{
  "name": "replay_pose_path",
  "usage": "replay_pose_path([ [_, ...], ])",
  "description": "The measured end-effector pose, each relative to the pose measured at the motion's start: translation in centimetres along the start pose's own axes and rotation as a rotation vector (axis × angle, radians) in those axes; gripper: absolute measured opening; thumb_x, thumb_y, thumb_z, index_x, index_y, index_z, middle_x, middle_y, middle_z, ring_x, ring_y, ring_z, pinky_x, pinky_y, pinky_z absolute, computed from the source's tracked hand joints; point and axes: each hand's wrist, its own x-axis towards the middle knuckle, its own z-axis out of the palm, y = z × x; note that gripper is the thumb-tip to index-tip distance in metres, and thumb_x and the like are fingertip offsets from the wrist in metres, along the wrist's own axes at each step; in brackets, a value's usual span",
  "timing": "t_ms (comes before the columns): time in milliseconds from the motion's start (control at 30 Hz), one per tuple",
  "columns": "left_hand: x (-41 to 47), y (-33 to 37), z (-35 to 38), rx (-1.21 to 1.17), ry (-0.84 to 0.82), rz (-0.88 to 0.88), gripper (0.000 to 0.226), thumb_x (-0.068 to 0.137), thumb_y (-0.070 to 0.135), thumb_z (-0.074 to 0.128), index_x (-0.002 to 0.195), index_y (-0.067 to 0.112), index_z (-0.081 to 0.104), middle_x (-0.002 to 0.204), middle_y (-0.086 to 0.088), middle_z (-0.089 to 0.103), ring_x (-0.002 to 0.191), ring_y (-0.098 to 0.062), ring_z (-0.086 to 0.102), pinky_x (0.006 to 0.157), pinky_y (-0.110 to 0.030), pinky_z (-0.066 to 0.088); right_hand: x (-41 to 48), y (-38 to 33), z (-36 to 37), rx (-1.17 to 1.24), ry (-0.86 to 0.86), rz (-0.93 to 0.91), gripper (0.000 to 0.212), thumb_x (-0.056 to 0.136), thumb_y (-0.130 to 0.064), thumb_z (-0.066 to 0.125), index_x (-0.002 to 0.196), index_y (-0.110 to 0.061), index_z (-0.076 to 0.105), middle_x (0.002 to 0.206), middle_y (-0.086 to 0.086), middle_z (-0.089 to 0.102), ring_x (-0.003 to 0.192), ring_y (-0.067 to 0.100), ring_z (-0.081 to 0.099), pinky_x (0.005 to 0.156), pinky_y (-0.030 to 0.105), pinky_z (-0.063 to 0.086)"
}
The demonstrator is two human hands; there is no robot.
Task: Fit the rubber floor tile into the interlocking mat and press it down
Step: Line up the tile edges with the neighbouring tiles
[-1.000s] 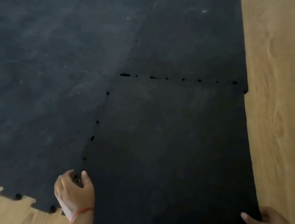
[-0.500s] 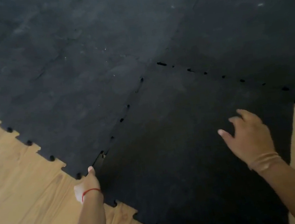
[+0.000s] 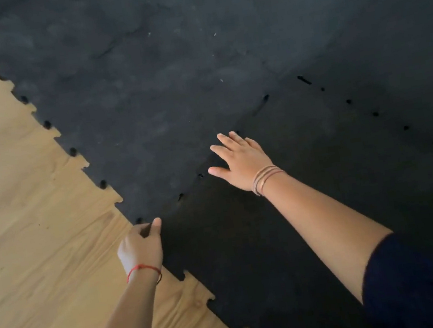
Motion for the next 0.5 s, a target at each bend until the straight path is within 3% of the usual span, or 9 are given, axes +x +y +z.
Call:
replay_pose_path([
  [33,-0.6,-0.2,0.0,-0.003,0.006,0.017,0.036,0.089,0.032,0.055,0.112,0.005,0.060,0.106,-0.017,0.065,0.107,-0.036,0.055,0.090,-0.039,0.041,0.1,0.6,0.4,-0.017,0.001,-0.003,0.057,0.094,-0.050,0.033,0.145,-0.026,0.024,0.156,0.001,0.021,0.146,0.020,0.008,0.116,0.041,0.012],
  [100,-1.8,-0.3,0.0,-0.054,0.051,-0.008,0.045,0.085,0.027,0.061,0.123,0.006,0.051,0.105,-0.012,0.061,0.108,-0.032,0.055,0.091,-0.037,0.040,-0.1,1.2,0.9,-0.059,0.043,-0.014,0.055,0.094,-0.050,0.034,0.144,-0.029,0.026,0.151,0.001,0.033,0.144,0.019,0.015,0.115,0.042,0.016],
  [200,-2.0,-0.2,-0.4,-0.195,0.167,-0.053,0.033,0.078,0.018,0.070,0.107,0.007,0.058,0.088,-0.004,0.059,0.090,-0.025,0.063,0.080,-0.031,0.046,-0.2,1.0,1.0,-0.127,0.074,-0.025,0.053,0.094,-0.051,0.032,0.143,-0.030,0.027,0.147,0.000,0.039,0.143,0.020,0.020,0.114,0.043,0.018],
  [300,-0.8,0.8,-0.6,-0.174,0.118,0.017,0.022,0.076,0.014,0.072,0.095,0.007,0.062,0.077,-0.002,0.059,0.058,-0.001,0.057,0.062,-0.021,0.039,-0.2,1.6,1.0,-0.151,0.118,0.016,0.055,0.094,-0.051,0.029,0.144,-0.031,0.023,0.148,0.000,0.038,0.143,0.020,0.019,0.115,0.042,0.019],
  [400,0.2,1.1,0.2,-0.114,0.059,0.020,0.023,0.076,0.014,0.072,0.094,0.004,0.062,0.083,-0.007,0.059,0.076,-0.019,0.056,0.075,-0.028,0.042,-0.1,2.2,1.3,-0.149,0.123,0.042,0.055,0.094,-0.050,0.030,0.145,-0.030,0.023,0.148,0.002,0.038,0.144,0.021,0.019,0.115,0.042,0.021],
  [500,0.2,0.3,0.6,-0.229,0.032,-0.033,0.019,0.078,0.013,0.069,0.093,0.010,0.058,0.082,-0.006,0.058,0.080,-0.022,0.054,0.075,-0.030,0.043,0.0,1.8,1.6,-0.116,0.129,0.037,0.054,0.095,-0.045,0.034,0.145,-0.027,0.025,0.146,0.004,0.039,0.143,0.023,0.019,0.115,0.041,0.021],
])
